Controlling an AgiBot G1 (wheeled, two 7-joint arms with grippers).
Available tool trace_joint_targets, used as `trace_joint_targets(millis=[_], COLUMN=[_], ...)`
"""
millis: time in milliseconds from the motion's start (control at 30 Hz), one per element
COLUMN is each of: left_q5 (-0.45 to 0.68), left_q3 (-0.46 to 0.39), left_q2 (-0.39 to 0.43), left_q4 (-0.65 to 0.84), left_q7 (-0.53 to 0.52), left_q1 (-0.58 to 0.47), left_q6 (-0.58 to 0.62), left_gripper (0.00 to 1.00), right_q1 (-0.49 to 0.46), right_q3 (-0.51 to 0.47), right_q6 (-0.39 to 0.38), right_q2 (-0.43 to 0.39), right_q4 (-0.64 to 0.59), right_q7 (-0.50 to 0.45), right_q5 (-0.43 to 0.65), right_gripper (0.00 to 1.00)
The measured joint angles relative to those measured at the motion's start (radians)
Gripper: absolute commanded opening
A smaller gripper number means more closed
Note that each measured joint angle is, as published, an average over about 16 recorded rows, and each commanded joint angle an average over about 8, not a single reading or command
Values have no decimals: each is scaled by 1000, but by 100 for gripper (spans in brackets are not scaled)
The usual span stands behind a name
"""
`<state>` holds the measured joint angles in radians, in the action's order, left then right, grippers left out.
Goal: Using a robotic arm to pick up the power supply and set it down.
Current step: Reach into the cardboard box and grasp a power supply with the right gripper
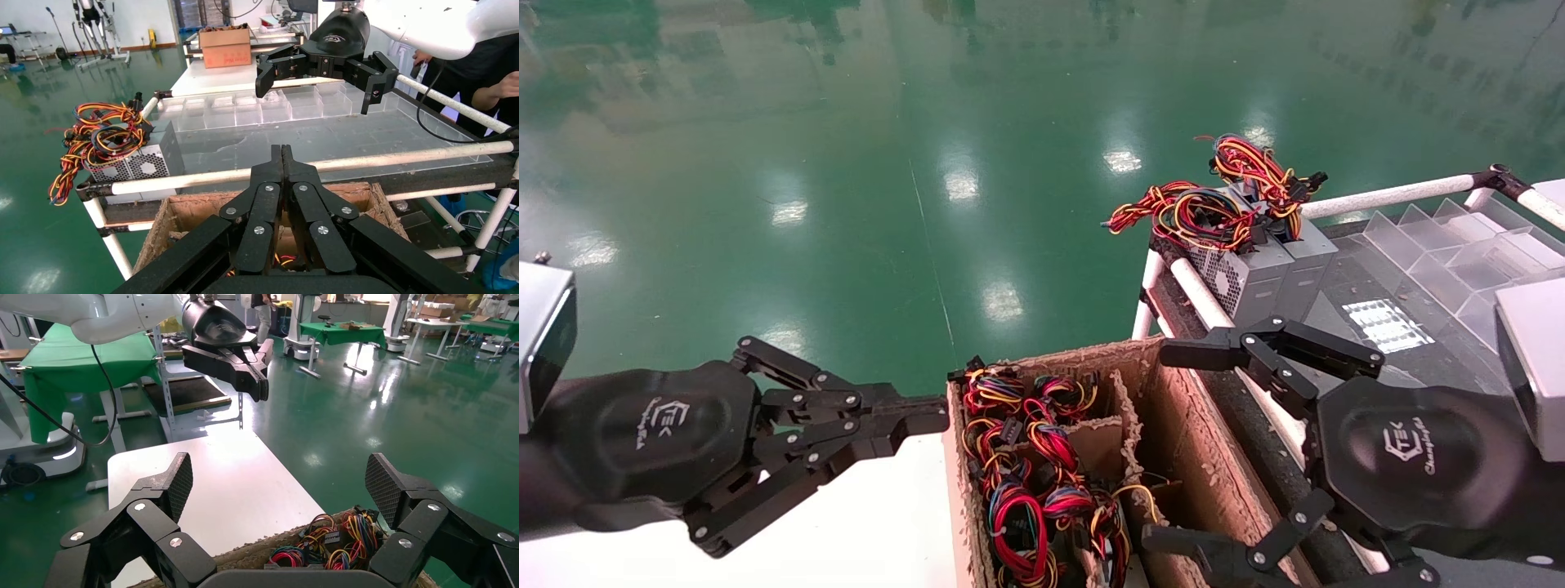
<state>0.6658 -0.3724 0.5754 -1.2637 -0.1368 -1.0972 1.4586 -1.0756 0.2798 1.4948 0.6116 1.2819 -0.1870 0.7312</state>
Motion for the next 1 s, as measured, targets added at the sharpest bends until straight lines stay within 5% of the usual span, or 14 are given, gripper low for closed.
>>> trace_joint_targets(millis=[67,633,1000], left_q5=[0,0,0], left_q3=[0,0,0], left_q2=[0,0,0], left_q4=[0,0,0], left_q7=[0,0,0], left_q1=[0,0,0], left_q6=[0,0,0], left_gripper=[100,100,100], right_q1=[0,-5,-50], right_q3=[0,15,104], right_q6=[0,-17,-49], right_q2=[0,6,54], right_q4=[0,-25,-75], right_q7=[0,-15,-65], right_q5=[0,29,184], right_gripper=[100,100,100])
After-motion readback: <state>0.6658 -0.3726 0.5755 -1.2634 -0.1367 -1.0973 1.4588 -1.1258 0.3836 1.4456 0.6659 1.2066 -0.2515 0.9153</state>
